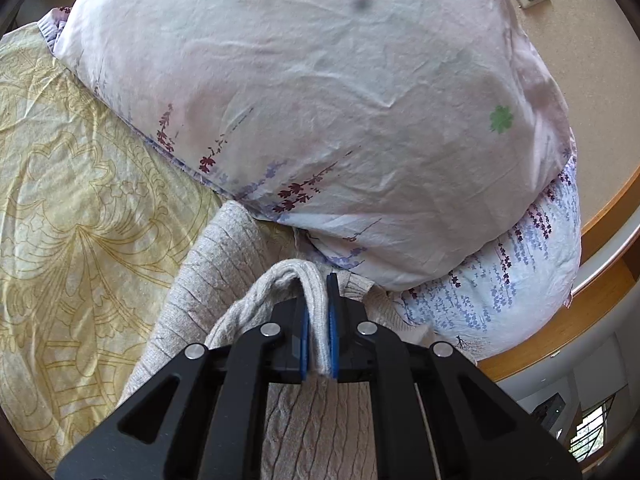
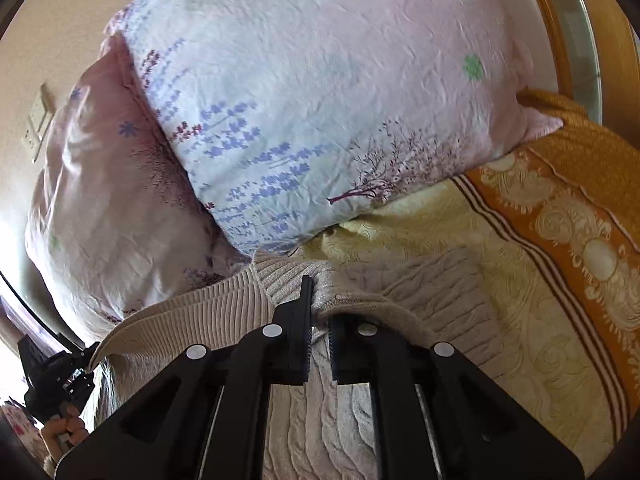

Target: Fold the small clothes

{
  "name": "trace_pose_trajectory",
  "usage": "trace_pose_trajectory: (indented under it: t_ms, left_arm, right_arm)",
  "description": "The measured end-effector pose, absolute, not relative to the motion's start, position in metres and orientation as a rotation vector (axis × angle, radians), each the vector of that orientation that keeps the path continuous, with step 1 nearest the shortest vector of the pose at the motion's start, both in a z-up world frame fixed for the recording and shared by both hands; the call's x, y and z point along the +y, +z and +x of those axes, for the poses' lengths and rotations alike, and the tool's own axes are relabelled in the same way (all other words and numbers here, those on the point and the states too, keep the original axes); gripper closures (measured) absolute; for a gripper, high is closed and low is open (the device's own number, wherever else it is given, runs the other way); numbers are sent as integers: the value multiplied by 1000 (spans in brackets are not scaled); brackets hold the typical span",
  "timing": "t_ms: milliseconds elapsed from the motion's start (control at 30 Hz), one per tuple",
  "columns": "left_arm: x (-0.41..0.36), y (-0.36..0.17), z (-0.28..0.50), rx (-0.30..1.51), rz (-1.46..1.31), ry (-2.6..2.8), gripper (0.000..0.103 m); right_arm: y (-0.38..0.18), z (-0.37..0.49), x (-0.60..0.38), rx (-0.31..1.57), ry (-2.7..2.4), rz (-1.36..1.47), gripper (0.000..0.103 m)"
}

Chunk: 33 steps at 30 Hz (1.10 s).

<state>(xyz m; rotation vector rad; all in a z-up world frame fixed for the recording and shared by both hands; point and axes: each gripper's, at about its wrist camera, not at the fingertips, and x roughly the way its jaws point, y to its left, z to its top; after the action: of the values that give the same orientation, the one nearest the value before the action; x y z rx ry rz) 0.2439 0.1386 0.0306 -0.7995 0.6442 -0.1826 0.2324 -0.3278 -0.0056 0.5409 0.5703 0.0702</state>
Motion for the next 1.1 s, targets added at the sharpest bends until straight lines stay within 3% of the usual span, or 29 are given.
trace_pose_trajectory:
  t_ms: [367,467,633,733,933,967,1033,1100]
  left_arm:
    - [130,17,273,690,-816,-139,93]
    - [125,16,279,697,-814,-145,81]
    - [118,34,274,660,-739,-165,41]
    - [125,48,261,637,-690,-196,31]
    - [156,45,241,680,-613,-174,30]
    - [160,42,238,686,-605,-170,30]
    - [168,39,235,699,-588,-166,31]
    - [176,34,229,709,-577,-175,31]
  right_arm:
    - [-29,255,-344,639,14,694,96]
    - [-41,262,-351,683,0,754,96]
    - [-48,264,-359,709,12,818,96]
    - [-46,257,-366,704,16,837,96]
    - [-46,256,-370,699,46,851,93]
    - [-45,257,-369,695,63,854,89]
    - [-43,259,-370,670,113,877,68]
    - [-40,258,-376,623,136,917,38]
